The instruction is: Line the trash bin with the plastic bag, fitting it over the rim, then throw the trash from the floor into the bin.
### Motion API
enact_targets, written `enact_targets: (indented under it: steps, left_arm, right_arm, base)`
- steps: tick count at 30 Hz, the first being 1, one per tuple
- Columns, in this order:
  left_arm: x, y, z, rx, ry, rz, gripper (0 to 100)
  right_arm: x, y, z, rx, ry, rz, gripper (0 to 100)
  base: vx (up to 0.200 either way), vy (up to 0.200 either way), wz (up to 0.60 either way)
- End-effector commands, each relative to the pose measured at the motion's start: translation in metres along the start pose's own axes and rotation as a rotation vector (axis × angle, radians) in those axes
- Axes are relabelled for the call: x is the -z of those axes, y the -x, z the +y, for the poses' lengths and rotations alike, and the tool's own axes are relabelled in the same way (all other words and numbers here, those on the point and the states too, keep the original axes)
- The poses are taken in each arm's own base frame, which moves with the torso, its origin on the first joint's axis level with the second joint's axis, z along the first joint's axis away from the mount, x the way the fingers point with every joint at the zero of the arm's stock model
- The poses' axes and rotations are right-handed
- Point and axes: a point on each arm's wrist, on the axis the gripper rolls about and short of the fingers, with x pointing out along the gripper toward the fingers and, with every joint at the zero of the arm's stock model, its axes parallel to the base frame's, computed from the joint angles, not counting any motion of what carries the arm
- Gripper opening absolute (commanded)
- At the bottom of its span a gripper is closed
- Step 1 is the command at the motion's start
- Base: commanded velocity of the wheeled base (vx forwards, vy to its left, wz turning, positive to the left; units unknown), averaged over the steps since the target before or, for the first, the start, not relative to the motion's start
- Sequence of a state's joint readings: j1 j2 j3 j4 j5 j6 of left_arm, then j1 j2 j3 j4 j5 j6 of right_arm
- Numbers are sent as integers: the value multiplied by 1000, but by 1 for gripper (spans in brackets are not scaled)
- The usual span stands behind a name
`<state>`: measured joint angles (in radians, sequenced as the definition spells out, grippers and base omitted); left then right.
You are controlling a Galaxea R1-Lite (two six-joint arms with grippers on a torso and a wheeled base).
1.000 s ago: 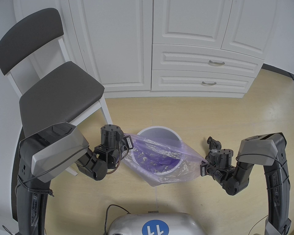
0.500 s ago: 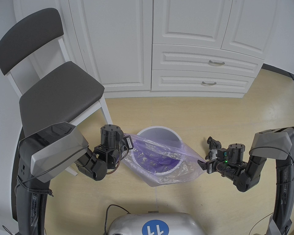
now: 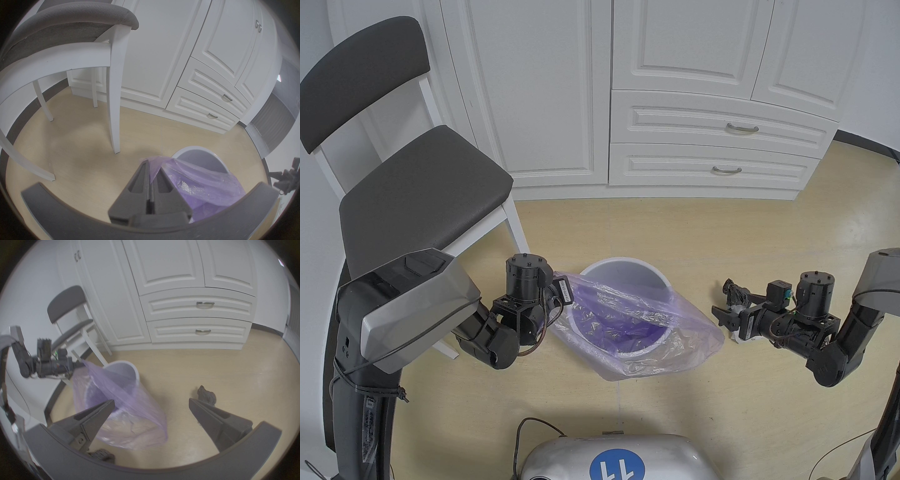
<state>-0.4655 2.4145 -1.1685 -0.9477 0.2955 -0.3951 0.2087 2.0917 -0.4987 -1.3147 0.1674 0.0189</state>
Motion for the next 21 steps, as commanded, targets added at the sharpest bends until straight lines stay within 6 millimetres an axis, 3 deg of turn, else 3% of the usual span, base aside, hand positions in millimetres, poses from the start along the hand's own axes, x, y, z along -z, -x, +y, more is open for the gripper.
enact_targets:
  steps: [1,9,15,21]
  left_arm:
    - [-7,3,-2,-2,4,-18,0]
    - [-3,9,-7,10,-5,-5,0]
    - [2,15,-6,37,-6,-31,0]
    - [10,22,-3,39,-81,-7,0]
  right_arm:
    - [-37,25,19,-97,-75,-119,100]
    - [-61,27,38,-160,-171,-119,100]
    - [-73,16,45,-40,-230,-75,100]
    - [-70,8,55,53,-224,67,100]
  base:
    - [0,0,0]
    - [0,0,0]
    - [0,0,0]
    - [0,0,0]
